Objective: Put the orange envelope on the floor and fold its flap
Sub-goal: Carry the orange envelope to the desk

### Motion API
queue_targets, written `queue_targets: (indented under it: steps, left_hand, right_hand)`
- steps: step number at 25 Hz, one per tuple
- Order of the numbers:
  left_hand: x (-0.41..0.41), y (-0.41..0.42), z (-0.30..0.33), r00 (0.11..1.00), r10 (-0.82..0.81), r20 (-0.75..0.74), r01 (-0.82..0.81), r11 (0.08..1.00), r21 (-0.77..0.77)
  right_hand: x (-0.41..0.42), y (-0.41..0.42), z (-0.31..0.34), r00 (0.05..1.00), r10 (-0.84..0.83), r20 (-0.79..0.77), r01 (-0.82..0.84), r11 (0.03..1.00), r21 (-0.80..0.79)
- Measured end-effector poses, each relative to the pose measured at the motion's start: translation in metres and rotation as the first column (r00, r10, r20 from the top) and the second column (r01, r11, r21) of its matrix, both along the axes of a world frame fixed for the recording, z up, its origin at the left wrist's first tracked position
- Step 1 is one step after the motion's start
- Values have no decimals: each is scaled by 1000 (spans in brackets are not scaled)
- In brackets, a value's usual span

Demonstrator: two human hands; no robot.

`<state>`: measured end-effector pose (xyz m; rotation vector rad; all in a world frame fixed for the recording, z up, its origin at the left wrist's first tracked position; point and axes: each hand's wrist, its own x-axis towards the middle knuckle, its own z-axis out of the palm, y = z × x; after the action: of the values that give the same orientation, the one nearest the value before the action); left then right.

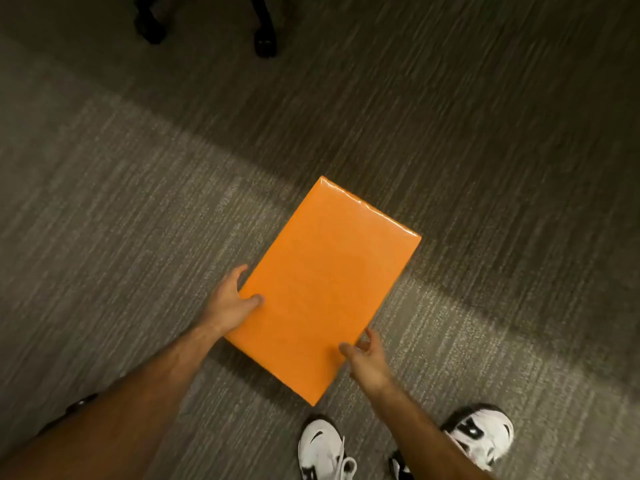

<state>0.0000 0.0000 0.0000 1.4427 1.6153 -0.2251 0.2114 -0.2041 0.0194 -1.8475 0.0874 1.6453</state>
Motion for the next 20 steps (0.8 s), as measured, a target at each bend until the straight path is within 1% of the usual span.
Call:
queue_targets:
  steps: [1,2,4,7,9,11,14,17,20]
  left_hand:
    - [3,3,0,999,36,-10,-37,999,-21]
    - [7,3,3,998,59,-26,-61,997,-57]
    - [12,-1,4,997,65,-46,-69,994,-85]
    - [24,-16,0,995,23,-94,-27,999,-47]
    - [19,-25,3,995,3,-97,-7,999,-40]
    - [18,-34,1,997,28,-66,-31,998,-53]
    - [26,-50,8,997,79,-16,-79,996,-37]
    - [50,-67,34,987,144,67,-144,990,5]
    - [85,-77,76,965,205,165,-210,978,14]
  right_hand:
    - [0,4,-1,1000,-24,7,24,999,24]
    - [1,6,-1,1000,-13,7,13,999,36]
    - [5,7,-5,1000,10,-17,-9,1000,24]
    - [21,-7,-23,998,37,-46,-39,999,-35]
    - [22,-15,-29,998,69,-14,-70,996,-59]
    - [27,-21,-33,997,70,44,-67,995,-73]
    - [44,-28,-31,996,25,86,-21,998,-56]
    - [72,-40,-8,994,-16,109,22,999,-49]
    - [106,-50,28,990,-54,127,60,997,-40]
